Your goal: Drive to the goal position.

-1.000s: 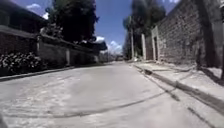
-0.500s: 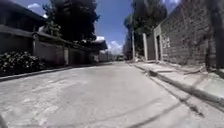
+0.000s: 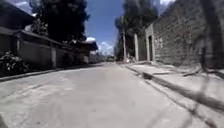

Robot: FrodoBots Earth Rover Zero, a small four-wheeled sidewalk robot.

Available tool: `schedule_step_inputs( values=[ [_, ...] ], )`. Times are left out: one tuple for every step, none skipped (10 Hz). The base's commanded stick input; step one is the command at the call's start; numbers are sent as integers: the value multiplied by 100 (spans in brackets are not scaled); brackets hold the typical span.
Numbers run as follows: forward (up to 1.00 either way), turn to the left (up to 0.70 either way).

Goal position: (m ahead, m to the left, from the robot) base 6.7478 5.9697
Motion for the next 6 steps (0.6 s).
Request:
schedule_step_inputs(
  values=[
    [85,0],
    [85,6],
    [85,9],
    [85,9],
    [85,7],
    [85,3]
  ],
)
